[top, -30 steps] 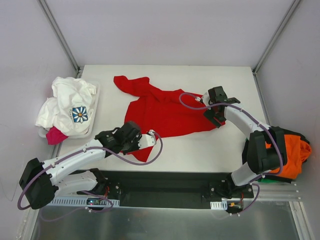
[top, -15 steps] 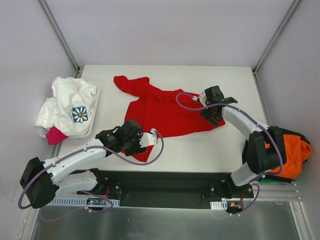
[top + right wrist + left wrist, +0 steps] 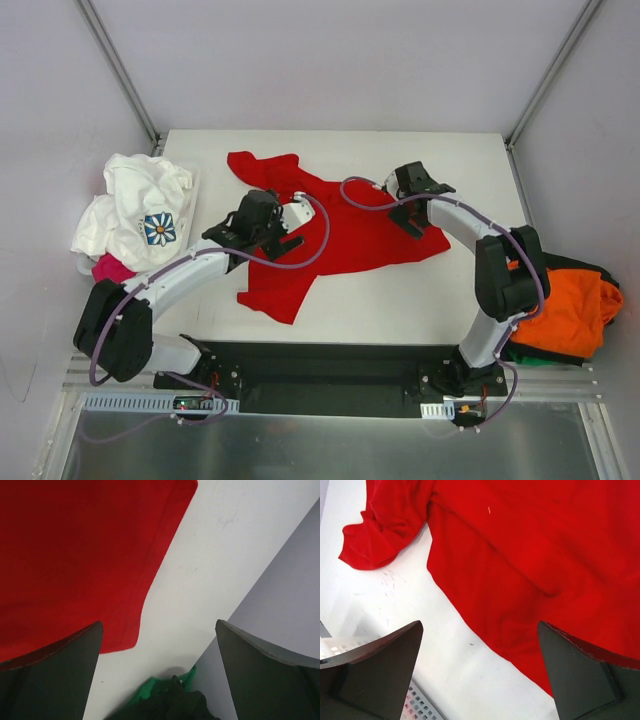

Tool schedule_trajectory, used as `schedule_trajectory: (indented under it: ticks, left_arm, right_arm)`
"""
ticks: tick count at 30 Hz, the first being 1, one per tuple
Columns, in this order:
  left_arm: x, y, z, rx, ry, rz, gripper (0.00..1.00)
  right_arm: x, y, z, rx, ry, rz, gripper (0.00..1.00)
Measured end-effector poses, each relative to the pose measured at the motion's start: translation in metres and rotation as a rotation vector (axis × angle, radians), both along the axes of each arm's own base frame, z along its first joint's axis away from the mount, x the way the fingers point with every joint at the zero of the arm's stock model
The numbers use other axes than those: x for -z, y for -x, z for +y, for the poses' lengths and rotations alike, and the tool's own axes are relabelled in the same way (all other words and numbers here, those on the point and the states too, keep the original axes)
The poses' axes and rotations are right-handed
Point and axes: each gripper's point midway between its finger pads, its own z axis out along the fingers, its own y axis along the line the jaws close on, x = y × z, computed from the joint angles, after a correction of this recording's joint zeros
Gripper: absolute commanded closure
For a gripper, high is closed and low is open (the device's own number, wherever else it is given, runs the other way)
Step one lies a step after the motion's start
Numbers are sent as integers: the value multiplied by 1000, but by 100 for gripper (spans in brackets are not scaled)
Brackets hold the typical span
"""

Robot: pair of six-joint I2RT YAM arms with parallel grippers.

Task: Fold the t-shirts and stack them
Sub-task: Flatten out the tshirt

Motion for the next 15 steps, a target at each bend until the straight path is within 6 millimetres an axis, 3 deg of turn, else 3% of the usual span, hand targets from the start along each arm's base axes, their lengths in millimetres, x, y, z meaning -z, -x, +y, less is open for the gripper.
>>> schedule_trajectory:
  ticks: [3, 11, 15]
  left_arm:
    - [7, -10, 4, -32, 1, 5, 1]
    - [29, -13, 1, -42, -11, 44, 1]
    - [44, -12, 4, -60, -35, 74, 1]
  right_arm:
    - [9, -8, 3, -6, 7, 10, 0]
    - [41, -9, 3, -21, 41, 80, 0]
    - [44, -9, 2, -30, 47, 85, 0]
